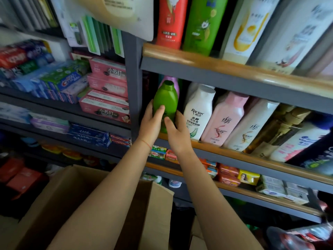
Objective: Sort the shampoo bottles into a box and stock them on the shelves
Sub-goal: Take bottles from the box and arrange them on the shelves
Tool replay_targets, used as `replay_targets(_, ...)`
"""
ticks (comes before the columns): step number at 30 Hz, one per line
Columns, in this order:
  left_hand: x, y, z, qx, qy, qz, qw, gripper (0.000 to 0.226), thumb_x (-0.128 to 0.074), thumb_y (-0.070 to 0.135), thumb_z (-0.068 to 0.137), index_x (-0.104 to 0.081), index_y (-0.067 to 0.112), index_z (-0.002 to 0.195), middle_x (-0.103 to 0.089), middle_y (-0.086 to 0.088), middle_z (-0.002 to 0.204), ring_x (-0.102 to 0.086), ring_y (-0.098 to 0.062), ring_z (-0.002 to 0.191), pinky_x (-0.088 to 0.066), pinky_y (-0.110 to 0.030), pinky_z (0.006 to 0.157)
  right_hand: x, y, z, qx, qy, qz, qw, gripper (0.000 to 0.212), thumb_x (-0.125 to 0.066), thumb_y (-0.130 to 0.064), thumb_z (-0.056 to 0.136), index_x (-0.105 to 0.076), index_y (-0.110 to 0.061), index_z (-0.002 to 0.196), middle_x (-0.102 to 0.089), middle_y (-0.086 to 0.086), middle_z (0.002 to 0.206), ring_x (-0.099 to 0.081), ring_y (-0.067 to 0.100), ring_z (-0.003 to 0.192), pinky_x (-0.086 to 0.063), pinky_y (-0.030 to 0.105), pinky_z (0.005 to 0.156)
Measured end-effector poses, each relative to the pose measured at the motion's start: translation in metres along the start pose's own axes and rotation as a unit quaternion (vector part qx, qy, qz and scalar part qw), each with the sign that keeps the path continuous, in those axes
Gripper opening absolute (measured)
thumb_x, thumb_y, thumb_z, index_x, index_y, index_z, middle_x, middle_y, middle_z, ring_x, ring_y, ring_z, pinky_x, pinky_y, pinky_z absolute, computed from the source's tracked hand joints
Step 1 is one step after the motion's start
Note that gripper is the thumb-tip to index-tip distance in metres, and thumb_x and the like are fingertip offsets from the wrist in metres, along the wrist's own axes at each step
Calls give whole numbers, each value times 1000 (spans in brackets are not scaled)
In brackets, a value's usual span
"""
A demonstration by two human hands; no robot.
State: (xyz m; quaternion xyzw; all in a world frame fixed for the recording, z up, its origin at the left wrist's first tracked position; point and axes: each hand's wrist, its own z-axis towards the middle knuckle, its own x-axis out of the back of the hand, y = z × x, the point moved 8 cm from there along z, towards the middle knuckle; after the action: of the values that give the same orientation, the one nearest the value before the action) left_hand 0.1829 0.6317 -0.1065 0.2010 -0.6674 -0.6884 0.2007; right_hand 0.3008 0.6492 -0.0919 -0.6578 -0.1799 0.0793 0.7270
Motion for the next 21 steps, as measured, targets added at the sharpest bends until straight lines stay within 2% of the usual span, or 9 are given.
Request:
replay_targets(2, 4, 3, -22, -7, 54, 48, 997, 56, -56, 42, 87, -51, 28, 140, -62, 4, 127, -60, -12, 114, -50, -33, 97, 16, -3, -11, 8, -8, -30, 999, 30, -52, -20, 101, -54, -25, 130, -57, -27, 106, -53, -14, 98, -41, 3, 83)
replay_targets(3, 6, 8, -36, -18, 95, 80, 992, 53, -58, 37, 85, -55, 23, 136, -60, 2, 125, -59, -15, 113, -49, -34, 97, 27, -5, -15, 17, -1, -51, 999, 24, -52, -18, 101, -61, -23, 122, -62, -22, 104, -57, -10, 96, -46, 8, 86)
replay_targets(5, 1, 27, -64, -57, 167, 153, 972, 36, -63, 22, 88, -61, 17, 123, -57, -1, 118, -59, -18, 105, -49, -34, 91, 56, -7, -21, 24, 25, -87, 996, 23, -50, -16, 100, -70, -16, 112, -71, -7, 102, -64, 6, 94, -53, 29, 90)
replay_targets(8, -39, 59, -75, -111, 112, 191, 969, 29, -65, 21, 91, -62, 18, 119, -55, 0, 118, -62, -16, 91, -53, -43, 87, 99, -16, -27, 45, 64, -80, 994, 23, -48, -13, 99, -69, -20, 106, -73, 2, 92, -65, 17, 77, -53, 38, 68)
replay_targets(10, -65, 73, -62, -123, 74, 213, 966, 43, -65, 29, 91, -56, 20, 132, -54, -1, 130, -63, -22, 102, -52, -43, 93, 120, -20, -28, 49, 66, -84, 993, 25, -47, -14, 99, -62, -26, 116, -71, 6, 90, -64, 26, 74, -50, 41, 62)
replay_targets(12, -80, 83, -46, -118, 59, 248, 960, 54, -66, 36, 91, -49, 22, 140, -51, -1, 141, -55, -23, 122, -48, -40, 98, 131, -18, -27, 46, 33, -88, 995, 35, -47, -17, 99, -55, -30, 130, -69, 7, 93, -64, 25, 76, -53, 41, 66)
replay_targets(14, -91, 86, -34, -108, 49, 289, 950, 59, -67, 44, 88, -49, 21, 140, -54, -1, 139, -53, -22, 125, -48, -39, 97, 135, -13, -25, 37, -1, -107, 994, 42, -48, -20, 99, -48, -34, 139, -68, 5, 96, -65, 22, 76, -55, 40, 69)
replay_targets(17, -96, 83, -27, -85, 57, 320, 942, 52, -71, 49, 81, -55, 21, 122, -58, 0, 122, -58, -21, 106, -50, -37, 85, 136, -10, -24, 21, -41, -127, 991, 53, -49, -21, 98, -39, -39, 147, -67, 5, 96, -66, 27, 77, -56, 37, 69)
replay_targets(21, -98, 83, -28, -72, 71, 323, 941, 53, -72, 56, 73, -50, 25, 110, -57, 0, 109, -60, -24, 94, -55, -44, 81, 128, -10, -27, 9, -67, -96, 993, 61, -49, -19, 98, -29, -38, 152, -65, 5, 84, -67, 40, 82, -56, 50, 78)
